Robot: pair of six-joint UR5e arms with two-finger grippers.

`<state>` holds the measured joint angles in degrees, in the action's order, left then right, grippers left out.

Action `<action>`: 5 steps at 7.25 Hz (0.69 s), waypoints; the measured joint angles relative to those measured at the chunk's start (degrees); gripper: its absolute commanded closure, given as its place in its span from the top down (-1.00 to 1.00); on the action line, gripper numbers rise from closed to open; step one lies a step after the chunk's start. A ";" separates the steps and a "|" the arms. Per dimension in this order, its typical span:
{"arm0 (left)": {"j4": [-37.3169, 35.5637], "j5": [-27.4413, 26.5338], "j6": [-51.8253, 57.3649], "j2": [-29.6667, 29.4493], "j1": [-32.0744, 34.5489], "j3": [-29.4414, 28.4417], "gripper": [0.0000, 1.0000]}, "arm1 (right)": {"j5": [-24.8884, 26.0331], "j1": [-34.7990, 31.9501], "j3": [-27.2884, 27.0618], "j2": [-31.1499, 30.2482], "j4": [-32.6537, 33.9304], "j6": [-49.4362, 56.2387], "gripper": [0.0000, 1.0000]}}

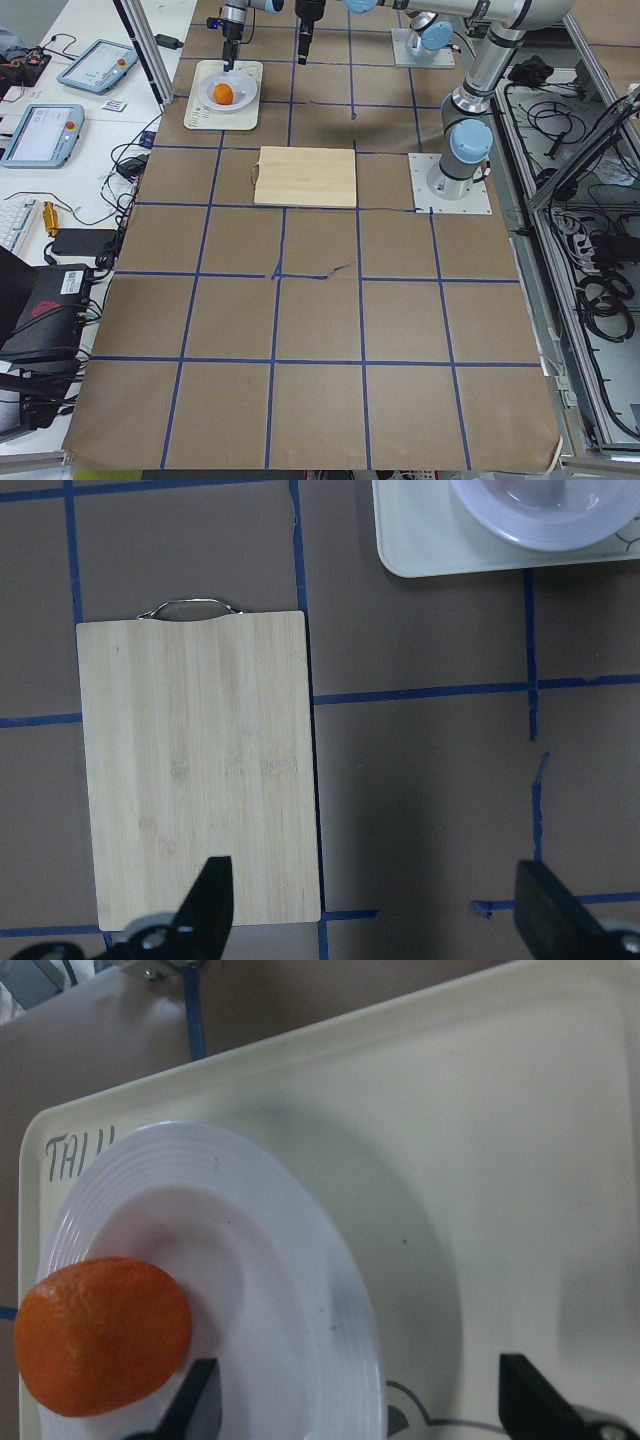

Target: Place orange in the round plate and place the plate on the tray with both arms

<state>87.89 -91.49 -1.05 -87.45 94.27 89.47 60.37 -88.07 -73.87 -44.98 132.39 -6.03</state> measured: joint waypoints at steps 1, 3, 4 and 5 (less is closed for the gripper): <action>0.00 -0.01 0.00 0.00 -0.01 0.00 1.00 | 3.59 0.08 0.25 -3.96 -6.01 0.06 1.00; 0.00 -0.01 0.00 0.00 -0.02 0.00 1.00 | 14.18 -0.06 -0.16 -14.07 -21.50 0.29 1.00; 0.00 -0.01 0.00 0.00 -0.04 0.00 1.00 | 17.90 -0.10 -0.56 -18.91 -29.62 0.51 1.00; 0.00 -0.01 0.00 0.00 -0.04 0.00 1.00 | 20.55 -0.12 -1.06 -22.94 -35.99 0.52 1.00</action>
<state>87.89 -91.49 -1.06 -87.45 94.22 89.47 80.92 -88.19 -74.92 -67.92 96.40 -5.50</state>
